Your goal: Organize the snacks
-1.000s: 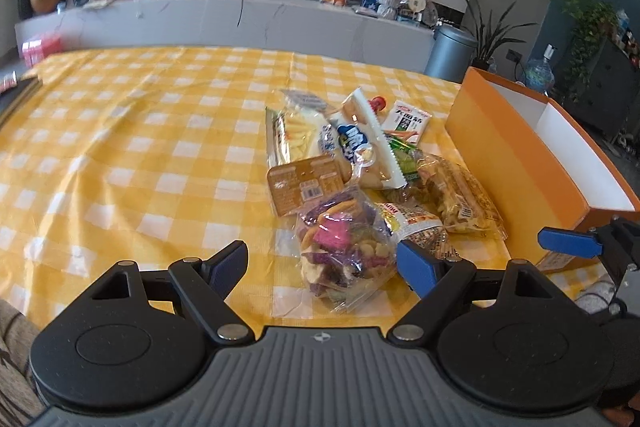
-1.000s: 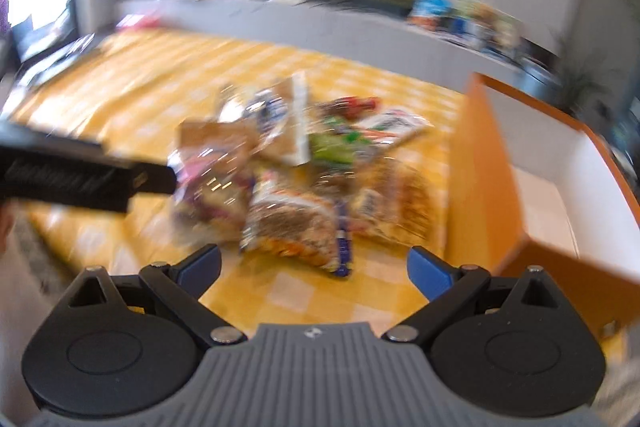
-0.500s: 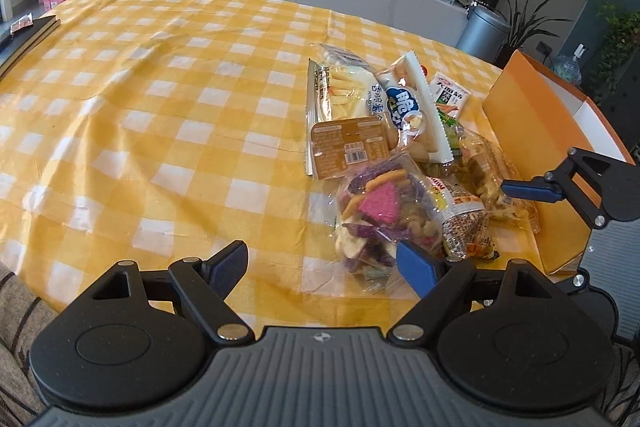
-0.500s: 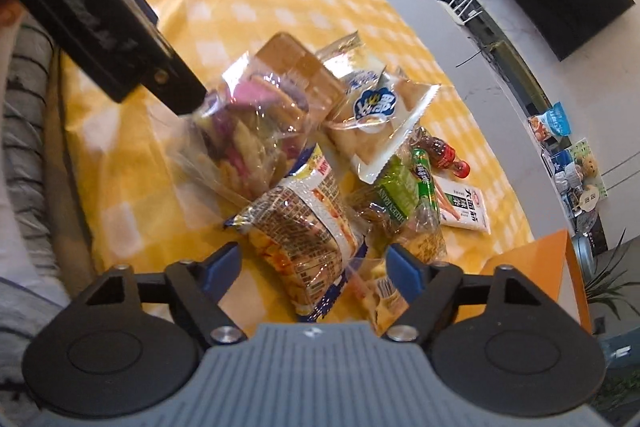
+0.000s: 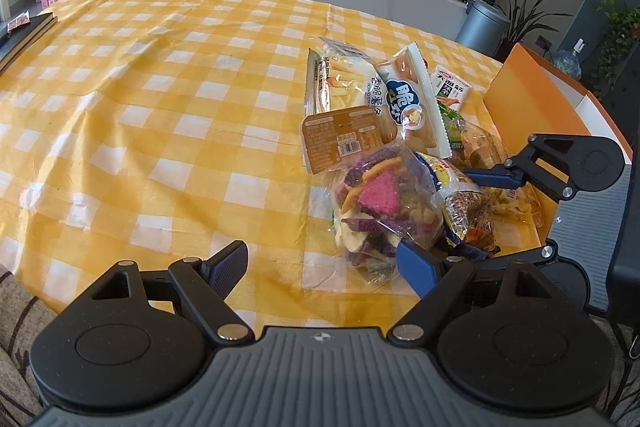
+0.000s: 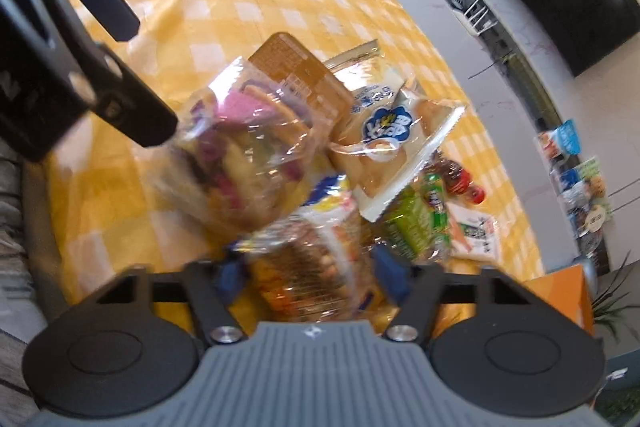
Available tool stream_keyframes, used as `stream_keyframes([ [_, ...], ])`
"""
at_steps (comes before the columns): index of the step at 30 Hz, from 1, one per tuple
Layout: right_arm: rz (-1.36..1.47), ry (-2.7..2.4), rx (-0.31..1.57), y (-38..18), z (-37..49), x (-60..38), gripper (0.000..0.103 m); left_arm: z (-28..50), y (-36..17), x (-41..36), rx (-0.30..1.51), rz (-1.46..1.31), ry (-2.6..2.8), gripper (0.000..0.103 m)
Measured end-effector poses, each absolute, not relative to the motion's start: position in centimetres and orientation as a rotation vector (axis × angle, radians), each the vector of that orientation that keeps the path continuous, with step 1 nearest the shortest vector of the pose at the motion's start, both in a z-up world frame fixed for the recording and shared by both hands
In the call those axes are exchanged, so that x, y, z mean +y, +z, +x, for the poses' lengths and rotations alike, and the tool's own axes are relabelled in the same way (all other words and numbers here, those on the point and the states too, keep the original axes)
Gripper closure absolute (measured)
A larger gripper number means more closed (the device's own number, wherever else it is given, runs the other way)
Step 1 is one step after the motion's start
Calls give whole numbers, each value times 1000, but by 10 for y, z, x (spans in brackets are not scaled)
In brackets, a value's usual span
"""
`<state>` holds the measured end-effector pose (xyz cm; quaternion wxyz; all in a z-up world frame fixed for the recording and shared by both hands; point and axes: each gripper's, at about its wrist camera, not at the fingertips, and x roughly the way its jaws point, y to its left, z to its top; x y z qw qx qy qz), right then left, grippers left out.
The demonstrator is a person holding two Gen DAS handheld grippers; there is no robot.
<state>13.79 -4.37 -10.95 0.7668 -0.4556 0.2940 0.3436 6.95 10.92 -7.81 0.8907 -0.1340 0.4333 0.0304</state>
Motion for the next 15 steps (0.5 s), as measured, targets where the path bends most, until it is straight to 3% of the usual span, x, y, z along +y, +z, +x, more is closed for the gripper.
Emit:
stream_keyframes([
  [7, -822, 712, 708, -94, 137, -52, 50, 67, -75, 115, 879, -304, 72, 4],
  [15, 73, 590, 1014, -67, 167, -118, 49, 66, -72, 119, 880, -299, 109, 4],
])
